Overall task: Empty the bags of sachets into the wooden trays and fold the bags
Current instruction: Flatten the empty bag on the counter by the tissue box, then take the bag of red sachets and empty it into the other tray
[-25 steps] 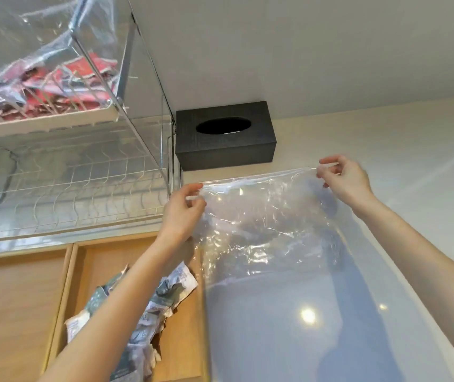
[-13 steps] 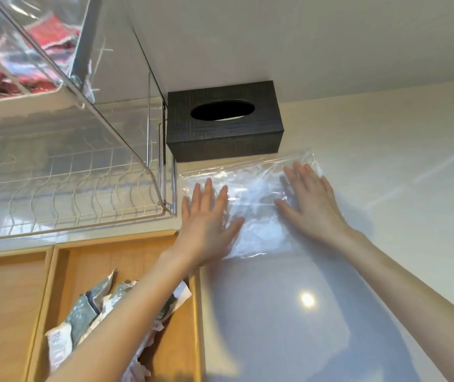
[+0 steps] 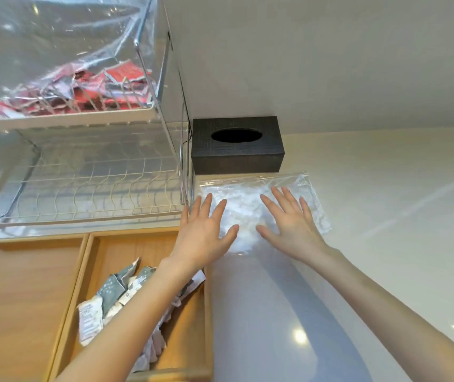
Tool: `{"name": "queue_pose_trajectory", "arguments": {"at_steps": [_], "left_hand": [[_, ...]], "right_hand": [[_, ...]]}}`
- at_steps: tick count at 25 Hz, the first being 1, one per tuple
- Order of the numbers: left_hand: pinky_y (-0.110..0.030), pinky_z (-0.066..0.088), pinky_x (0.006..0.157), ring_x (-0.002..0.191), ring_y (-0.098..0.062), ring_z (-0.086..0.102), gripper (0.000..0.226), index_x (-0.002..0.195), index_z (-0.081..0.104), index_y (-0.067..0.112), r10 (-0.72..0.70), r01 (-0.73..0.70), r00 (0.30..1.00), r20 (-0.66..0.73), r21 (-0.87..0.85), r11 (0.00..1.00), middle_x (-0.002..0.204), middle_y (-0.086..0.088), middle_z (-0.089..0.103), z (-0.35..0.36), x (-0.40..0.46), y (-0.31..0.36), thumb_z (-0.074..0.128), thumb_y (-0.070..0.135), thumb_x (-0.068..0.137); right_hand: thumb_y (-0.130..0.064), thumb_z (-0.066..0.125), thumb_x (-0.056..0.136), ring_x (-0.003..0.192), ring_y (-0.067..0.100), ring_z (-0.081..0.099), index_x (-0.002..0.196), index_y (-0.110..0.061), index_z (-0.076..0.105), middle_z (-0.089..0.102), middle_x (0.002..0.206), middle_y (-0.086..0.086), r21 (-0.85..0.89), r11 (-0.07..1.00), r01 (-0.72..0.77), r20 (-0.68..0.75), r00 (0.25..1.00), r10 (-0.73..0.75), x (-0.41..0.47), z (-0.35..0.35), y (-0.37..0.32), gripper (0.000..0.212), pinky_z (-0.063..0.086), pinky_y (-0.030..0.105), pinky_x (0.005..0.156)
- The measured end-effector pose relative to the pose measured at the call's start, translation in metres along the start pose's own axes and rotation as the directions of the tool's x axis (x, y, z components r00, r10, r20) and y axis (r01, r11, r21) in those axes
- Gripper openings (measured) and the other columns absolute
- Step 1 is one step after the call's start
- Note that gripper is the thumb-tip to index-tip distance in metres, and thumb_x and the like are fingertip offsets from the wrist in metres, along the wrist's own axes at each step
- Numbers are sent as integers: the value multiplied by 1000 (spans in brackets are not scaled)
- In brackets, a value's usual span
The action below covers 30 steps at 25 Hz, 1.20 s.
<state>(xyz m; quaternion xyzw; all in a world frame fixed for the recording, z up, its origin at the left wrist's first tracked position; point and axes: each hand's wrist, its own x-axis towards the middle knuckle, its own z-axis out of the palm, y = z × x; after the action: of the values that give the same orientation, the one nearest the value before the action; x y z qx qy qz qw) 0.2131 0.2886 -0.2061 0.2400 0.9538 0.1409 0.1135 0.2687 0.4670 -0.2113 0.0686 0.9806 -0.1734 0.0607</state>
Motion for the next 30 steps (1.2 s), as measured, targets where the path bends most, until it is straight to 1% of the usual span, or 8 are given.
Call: {"name": "queue_pose_trajectory", "arguments": {"at_steps": [5,10,16,21,26,30], "left_hand": [[-43,2,115,143,-24,6,61,141,20,24,20,-23,996,-83,-36,999,154,-8,14,-36,-50,-15,36,48,88],[-44,3,115,143,-23,7,61,141,19,27,8,-14,985,-171,-36,999,155,-6,13,-72,-95,-46,34,51,88],[-43,3,114,143,-22,5,62,142,17,26,-16,12,967,-255,-18,1000,155,-6,12,-108,-135,-89,35,50,88],[-43,3,114,143,-22,7,61,141,20,26,-11,10,948,-317,-5,1000,154,-7,15,-139,-146,-118,36,49,88],[-43,2,115,143,-22,6,61,142,19,25,16,5,937,-348,59,998,155,-6,15,-175,-141,-142,35,49,89],[-43,9,115,141,-22,14,59,141,20,23,45,-16,916,-399,77,997,153,-6,19,-211,-129,-156,35,47,89]], "right_hand": [[-43,42,90,144,17,-7,144,-26,14,0,157,1,-17,998,59,-34,998,-60,-33,-22,-47,64,-4,39,114],[-43,43,90,144,15,-5,144,-27,16,3,157,0,-4,988,156,-77,985,-156,-58,-30,-105,63,-4,38,115],[-45,44,88,143,12,-4,144,-29,15,4,157,-3,-1,964,264,-115,958,-263,-67,-33,-175,64,-4,38,115],[-44,46,88,143,12,-1,144,-30,15,7,157,-4,-19,948,317,-168,934,-316,-62,-42,-218,66,-3,35,114],[-42,46,89,144,13,1,144,-28,16,9,156,-4,-61,946,319,-220,920,-325,-45,-62,-246,64,2,37,116],[-40,45,90,143,13,7,144,-26,17,14,156,-3,-54,941,335,-279,900,-336,-27,-90,-264,63,7,36,116]]}}
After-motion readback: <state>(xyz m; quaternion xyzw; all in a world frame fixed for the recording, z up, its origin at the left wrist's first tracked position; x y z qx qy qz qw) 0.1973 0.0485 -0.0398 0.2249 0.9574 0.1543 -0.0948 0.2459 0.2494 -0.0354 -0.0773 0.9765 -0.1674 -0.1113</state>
